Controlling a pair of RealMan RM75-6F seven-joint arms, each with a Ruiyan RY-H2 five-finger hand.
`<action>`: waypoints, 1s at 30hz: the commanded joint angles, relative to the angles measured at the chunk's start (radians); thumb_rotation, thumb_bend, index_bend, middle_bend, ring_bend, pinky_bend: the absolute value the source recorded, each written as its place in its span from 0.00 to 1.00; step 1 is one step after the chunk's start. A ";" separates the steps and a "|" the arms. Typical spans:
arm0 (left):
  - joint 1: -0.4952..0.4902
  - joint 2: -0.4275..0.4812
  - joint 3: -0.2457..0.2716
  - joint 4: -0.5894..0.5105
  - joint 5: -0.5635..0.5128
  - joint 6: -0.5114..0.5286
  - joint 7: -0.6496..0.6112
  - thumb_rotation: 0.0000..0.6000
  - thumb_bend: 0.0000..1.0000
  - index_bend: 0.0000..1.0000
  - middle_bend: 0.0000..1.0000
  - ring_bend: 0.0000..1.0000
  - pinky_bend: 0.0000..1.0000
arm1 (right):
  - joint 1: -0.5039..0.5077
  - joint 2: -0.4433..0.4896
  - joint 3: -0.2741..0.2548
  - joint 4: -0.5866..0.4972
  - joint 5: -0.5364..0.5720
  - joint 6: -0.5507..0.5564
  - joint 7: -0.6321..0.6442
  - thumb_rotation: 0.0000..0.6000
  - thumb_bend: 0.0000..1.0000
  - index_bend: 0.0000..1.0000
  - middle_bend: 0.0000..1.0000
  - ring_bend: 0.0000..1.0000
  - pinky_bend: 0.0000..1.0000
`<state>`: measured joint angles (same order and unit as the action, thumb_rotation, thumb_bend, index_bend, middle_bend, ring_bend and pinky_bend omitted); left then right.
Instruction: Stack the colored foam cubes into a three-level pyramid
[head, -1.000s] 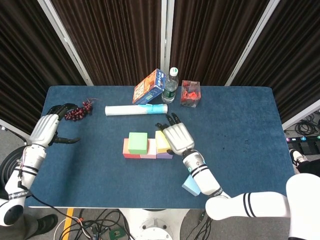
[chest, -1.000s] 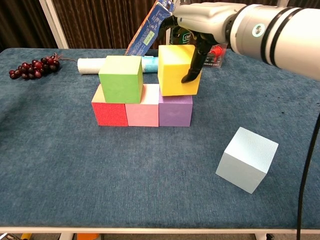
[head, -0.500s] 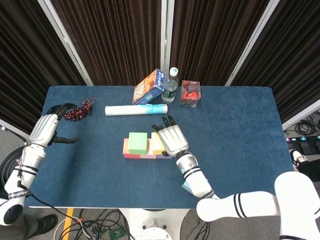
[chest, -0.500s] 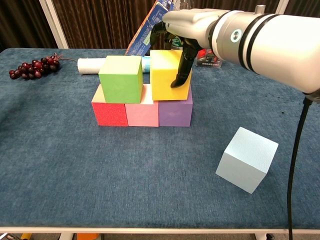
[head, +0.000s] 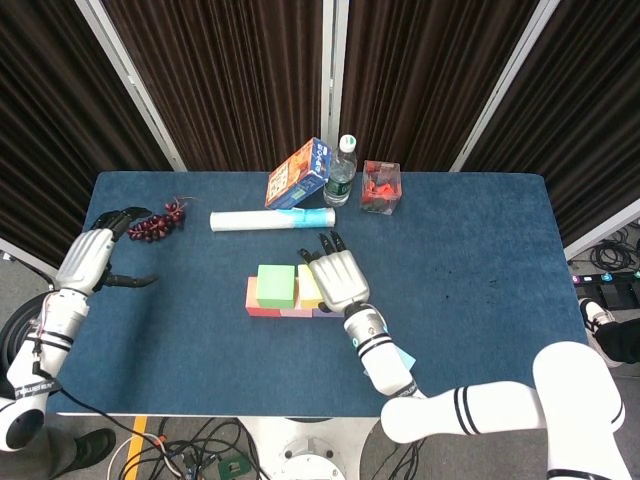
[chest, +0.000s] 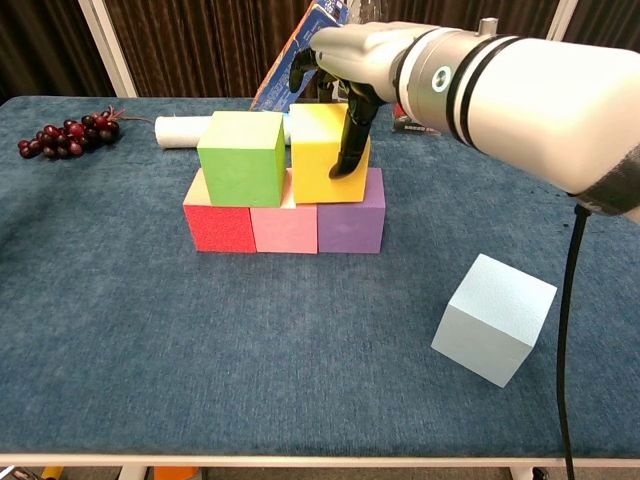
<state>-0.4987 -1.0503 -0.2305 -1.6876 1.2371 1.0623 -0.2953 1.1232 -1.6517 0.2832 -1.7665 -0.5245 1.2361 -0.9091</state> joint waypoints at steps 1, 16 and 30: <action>0.001 -0.002 0.001 0.003 0.002 0.001 -0.005 1.00 0.06 0.17 0.12 0.16 0.09 | 0.004 -0.008 0.005 0.007 0.005 0.002 -0.001 1.00 0.06 0.17 0.45 0.06 0.00; 0.006 -0.003 0.006 0.017 0.015 -0.001 -0.025 1.00 0.06 0.17 0.12 0.16 0.09 | 0.017 -0.030 0.016 0.024 0.022 0.004 -0.014 1.00 0.05 0.14 0.44 0.06 0.00; 0.007 -0.008 0.005 0.027 0.017 -0.001 -0.037 1.00 0.06 0.17 0.12 0.16 0.09 | 0.024 -0.038 0.020 0.028 0.042 0.004 -0.025 1.00 0.05 0.05 0.39 0.05 0.00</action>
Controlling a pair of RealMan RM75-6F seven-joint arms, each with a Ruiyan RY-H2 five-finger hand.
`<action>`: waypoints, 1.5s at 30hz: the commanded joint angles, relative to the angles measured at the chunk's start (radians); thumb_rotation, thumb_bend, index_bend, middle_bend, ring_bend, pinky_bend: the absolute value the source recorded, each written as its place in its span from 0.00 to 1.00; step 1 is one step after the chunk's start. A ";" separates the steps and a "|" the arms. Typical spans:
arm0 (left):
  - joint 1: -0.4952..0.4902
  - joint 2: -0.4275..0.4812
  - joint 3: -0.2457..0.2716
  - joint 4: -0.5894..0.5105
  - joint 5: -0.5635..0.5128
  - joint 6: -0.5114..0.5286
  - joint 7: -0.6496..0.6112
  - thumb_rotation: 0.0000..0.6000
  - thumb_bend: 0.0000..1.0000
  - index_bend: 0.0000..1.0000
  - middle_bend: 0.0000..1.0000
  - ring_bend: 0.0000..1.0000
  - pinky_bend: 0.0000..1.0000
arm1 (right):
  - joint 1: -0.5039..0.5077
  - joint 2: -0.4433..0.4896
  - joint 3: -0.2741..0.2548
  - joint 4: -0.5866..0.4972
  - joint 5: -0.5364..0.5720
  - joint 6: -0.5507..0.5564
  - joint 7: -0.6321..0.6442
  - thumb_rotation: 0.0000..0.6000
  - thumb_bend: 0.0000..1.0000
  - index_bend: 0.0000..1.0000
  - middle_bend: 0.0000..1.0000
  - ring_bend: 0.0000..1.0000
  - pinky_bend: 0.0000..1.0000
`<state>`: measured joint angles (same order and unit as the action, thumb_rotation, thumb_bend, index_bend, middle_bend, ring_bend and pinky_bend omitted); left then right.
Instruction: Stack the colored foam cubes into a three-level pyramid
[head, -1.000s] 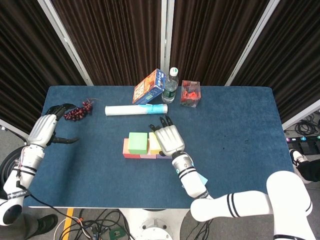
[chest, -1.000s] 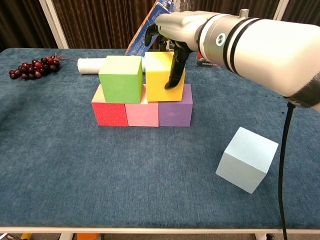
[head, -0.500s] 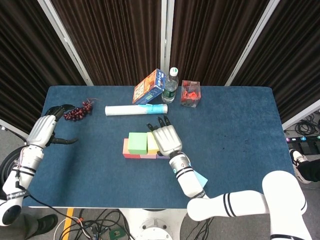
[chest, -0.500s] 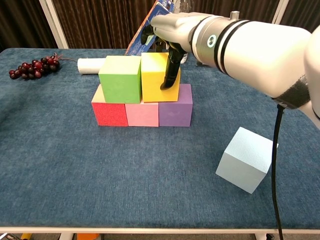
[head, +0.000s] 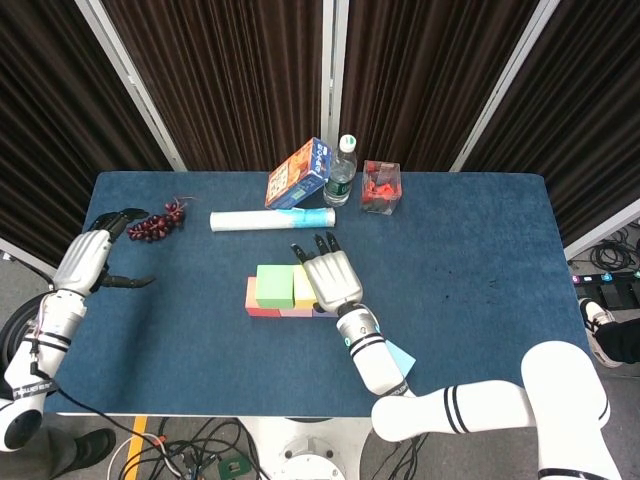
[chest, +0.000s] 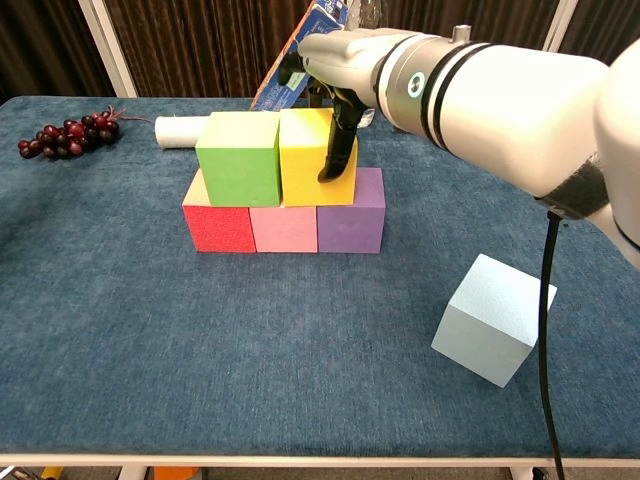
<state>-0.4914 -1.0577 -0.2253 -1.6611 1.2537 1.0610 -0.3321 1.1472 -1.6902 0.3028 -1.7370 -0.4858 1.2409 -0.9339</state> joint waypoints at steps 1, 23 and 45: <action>0.000 -0.001 0.000 0.000 0.001 0.001 0.000 1.00 0.06 0.17 0.12 0.16 0.09 | 0.000 0.000 0.001 -0.001 0.004 0.000 0.000 1.00 0.05 0.04 0.38 0.05 0.00; 0.002 0.004 -0.002 -0.010 0.001 0.006 0.007 1.00 0.06 0.17 0.12 0.16 0.09 | -0.032 0.047 -0.016 -0.069 -0.060 -0.005 0.054 1.00 0.05 0.00 0.02 0.00 0.00; 0.010 0.008 0.001 -0.004 0.005 0.008 -0.006 1.00 0.06 0.17 0.12 0.16 0.09 | 0.018 -0.028 0.018 0.021 -0.053 -0.025 0.046 1.00 0.05 0.00 0.02 0.00 0.00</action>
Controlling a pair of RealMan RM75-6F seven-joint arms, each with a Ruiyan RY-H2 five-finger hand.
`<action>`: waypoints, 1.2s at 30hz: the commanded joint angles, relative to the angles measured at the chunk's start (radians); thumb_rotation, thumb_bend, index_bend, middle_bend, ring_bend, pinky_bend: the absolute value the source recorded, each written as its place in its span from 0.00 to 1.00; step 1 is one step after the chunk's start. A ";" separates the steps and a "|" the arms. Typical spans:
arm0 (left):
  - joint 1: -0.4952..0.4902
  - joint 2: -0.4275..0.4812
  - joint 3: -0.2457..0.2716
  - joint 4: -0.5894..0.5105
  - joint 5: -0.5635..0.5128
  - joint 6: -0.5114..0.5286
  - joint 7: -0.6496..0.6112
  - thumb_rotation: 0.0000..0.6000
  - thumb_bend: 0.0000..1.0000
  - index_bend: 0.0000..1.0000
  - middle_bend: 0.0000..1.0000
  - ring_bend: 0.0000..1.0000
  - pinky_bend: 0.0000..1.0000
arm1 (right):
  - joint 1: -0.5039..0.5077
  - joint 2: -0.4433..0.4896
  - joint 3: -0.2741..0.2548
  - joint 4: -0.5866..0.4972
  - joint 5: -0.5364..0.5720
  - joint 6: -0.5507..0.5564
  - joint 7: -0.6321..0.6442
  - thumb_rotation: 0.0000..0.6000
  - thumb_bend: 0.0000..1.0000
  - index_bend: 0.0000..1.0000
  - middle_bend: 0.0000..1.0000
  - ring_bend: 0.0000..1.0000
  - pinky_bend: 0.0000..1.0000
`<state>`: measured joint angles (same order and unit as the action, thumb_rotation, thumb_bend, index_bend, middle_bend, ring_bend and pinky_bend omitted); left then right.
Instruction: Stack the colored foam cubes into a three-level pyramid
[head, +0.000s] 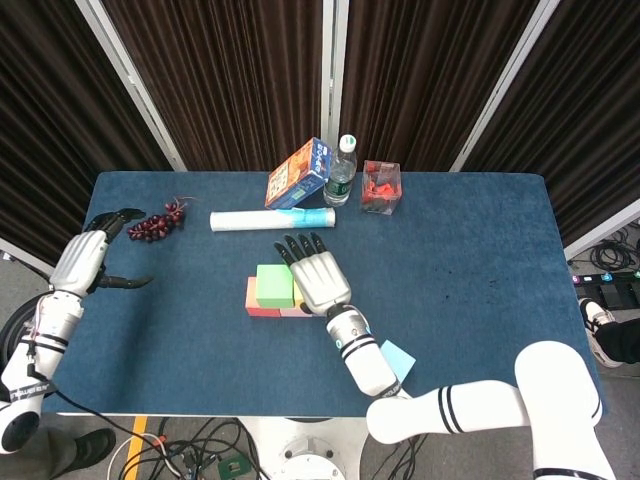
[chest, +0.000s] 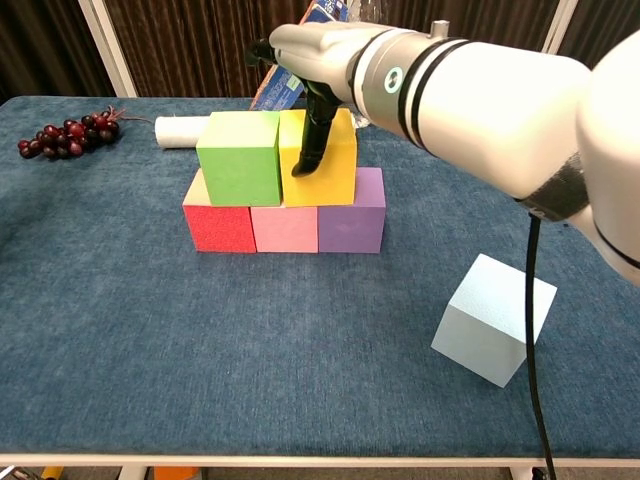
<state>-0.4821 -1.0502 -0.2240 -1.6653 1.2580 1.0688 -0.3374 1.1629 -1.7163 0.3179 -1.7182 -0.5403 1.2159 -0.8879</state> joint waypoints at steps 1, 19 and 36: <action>0.001 0.001 0.000 0.001 0.001 0.001 -0.001 1.00 0.06 0.17 0.12 0.16 0.09 | 0.004 -0.004 0.005 0.004 0.001 0.000 -0.001 1.00 0.05 0.00 0.02 0.00 0.00; 0.002 0.003 0.004 0.001 0.009 -0.001 -0.006 1.00 0.06 0.17 0.12 0.16 0.09 | -0.033 0.062 -0.033 -0.094 -0.027 0.012 0.004 1.00 0.05 0.00 0.02 0.00 0.00; -0.001 0.017 0.005 -0.035 -0.002 -0.003 0.041 1.00 0.06 0.17 0.12 0.16 0.09 | -0.164 0.260 -0.072 -0.195 -0.118 -0.106 0.248 1.00 0.06 0.00 0.17 0.00 0.00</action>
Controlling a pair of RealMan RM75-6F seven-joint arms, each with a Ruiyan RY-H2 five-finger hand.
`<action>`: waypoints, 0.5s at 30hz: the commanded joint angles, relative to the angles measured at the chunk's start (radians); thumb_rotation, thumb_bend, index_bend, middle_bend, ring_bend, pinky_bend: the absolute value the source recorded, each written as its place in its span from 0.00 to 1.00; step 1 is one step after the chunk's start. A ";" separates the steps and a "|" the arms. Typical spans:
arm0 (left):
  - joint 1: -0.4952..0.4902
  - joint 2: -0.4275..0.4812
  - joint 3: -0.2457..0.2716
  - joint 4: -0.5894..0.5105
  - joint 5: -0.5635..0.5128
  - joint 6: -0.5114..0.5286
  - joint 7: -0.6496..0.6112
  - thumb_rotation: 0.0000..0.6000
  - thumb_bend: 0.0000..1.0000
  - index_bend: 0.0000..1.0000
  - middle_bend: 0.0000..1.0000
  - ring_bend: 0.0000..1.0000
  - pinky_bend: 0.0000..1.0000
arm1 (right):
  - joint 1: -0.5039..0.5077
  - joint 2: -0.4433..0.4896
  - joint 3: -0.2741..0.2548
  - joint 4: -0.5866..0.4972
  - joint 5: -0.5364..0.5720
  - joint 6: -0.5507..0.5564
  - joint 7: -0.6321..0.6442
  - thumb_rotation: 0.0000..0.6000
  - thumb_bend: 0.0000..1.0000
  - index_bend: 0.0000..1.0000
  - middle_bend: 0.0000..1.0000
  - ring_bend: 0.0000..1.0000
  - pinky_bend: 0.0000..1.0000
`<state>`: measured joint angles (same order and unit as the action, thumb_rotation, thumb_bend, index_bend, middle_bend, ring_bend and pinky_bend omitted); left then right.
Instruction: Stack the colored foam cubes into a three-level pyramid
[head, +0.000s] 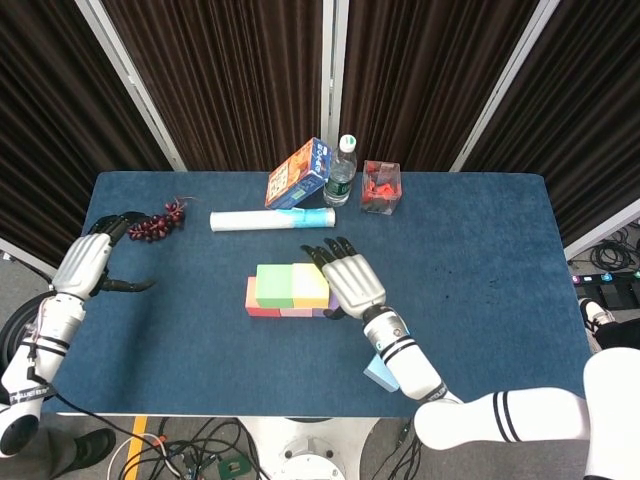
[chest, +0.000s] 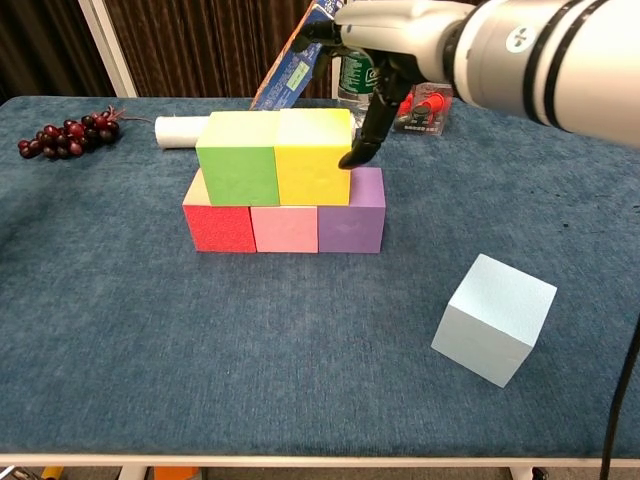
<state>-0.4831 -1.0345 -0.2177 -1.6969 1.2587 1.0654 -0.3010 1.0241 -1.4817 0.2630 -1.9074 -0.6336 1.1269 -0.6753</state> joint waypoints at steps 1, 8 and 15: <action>-0.001 0.002 -0.001 -0.005 -0.003 0.001 0.007 1.00 0.06 0.17 0.12 0.16 0.09 | -0.031 0.031 -0.021 -0.005 -0.029 -0.022 0.047 1.00 0.06 0.00 0.18 0.00 0.00; -0.003 0.007 0.000 -0.016 -0.011 -0.006 0.023 1.00 0.06 0.17 0.12 0.16 0.09 | -0.073 0.067 -0.046 -0.011 -0.071 -0.064 0.136 1.00 0.06 0.00 0.22 0.00 0.00; -0.003 0.010 0.001 -0.028 -0.015 -0.003 0.038 1.00 0.06 0.17 0.12 0.16 0.09 | -0.101 0.078 -0.061 0.008 -0.089 -0.095 0.208 1.00 0.06 0.00 0.22 0.00 0.00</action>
<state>-0.4859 -1.0250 -0.2173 -1.7246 1.2443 1.0630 -0.2636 0.9306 -1.4056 0.2055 -1.9064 -0.7170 1.0387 -0.4808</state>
